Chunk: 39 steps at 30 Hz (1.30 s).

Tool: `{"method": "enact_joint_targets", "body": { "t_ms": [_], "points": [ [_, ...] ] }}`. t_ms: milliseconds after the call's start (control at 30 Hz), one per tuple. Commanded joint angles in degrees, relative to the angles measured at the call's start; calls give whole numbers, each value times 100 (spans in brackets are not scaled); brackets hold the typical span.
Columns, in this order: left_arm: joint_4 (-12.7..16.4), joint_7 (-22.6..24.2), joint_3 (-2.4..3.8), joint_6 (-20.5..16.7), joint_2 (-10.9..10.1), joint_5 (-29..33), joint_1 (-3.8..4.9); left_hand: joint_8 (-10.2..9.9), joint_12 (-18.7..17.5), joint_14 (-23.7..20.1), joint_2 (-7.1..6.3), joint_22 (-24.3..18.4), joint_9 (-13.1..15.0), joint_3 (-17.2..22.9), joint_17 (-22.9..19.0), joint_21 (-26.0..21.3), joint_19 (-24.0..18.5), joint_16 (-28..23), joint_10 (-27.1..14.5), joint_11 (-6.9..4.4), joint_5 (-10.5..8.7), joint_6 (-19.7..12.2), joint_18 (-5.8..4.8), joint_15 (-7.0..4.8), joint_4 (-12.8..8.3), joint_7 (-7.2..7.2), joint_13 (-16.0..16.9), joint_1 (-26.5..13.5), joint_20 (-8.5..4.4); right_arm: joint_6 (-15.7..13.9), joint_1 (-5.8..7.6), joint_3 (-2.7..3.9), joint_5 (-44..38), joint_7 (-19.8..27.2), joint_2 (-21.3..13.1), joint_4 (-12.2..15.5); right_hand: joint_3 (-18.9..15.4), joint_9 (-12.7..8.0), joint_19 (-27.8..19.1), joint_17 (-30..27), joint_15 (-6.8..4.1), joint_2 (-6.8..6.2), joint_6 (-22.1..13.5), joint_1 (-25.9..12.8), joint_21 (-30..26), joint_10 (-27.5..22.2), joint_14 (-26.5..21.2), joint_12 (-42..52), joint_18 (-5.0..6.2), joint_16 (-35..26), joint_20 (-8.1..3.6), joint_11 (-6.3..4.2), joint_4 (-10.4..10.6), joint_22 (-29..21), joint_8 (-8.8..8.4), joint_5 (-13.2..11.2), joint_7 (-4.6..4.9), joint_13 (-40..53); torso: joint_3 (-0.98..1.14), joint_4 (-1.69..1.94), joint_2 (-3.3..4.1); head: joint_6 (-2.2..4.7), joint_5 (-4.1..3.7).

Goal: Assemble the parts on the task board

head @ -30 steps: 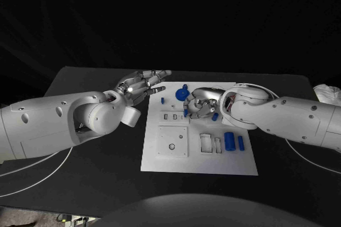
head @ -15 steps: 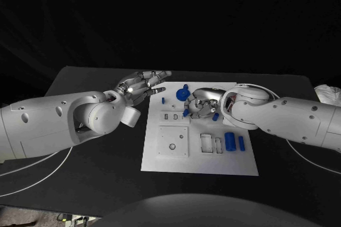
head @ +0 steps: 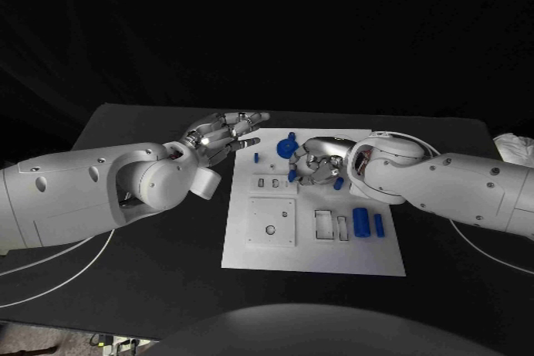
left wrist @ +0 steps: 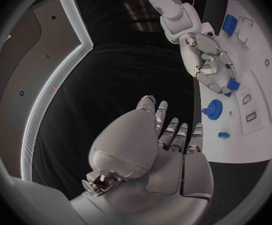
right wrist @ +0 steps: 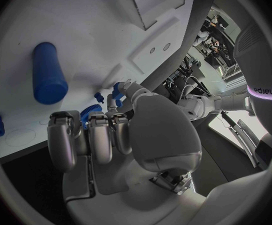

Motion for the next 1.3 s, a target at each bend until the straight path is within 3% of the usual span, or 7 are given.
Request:
{"method": "enact_joint_targets", "body": {
  "t_ms": [33, 500, 1300],
  "points": [
    [2, 12, 4, 98, 7, -21, 0, 17, 14, -6, -25, 9, -1, 21, 8, 24, 49, 23, 2, 30, 32, -49, 5, 43, 8, 56, 2, -7, 2, -219, -7, -1, -79, 154, -3, 8, -2, 45, 236, 1506, 14, 62, -16, 3, -37, 586, 587, 22, 39, 20, 17, 0, -41, 1350, 55, -25, -16, 1509, 1, 1, -1, 1, 5],
    [-14, -16, 4, 104, 1, -21, -8, 11, 9, -8, -23, 8, -3, 22, 7, 24, 48, 23, -10, 32, 30, -67, 3, 48, 13, 58, -1, -15, 3, -516, -30, -1, -582, 128, -37, 98, -18, 153, 228, 1506, -4, 69, -31, 16, -47, 586, 587, 22, 42, 20, 2, -21, -104, 1347, 181, 19, -41, 1509, 0, -4, 2, 1, 33],
    [-60, -20, 4, 129, 13, -31, -58, 9, 11, -5, -22, 9, -4, 23, 9, 25, 51, 33, -14, 35, 29, -74, 1, 52, 16, 60, -1, -22, 3, -312, -53, 0, -1199, -350, -47, 277, -11, 201, 265, 1506, -12, 69, -20, 15, -12, 586, 587, 22, 30, 20, -10, -19, -152, 1363, 253, 88, -26, 1509, -7, 5, 2, 1, 46]
  ]
}}
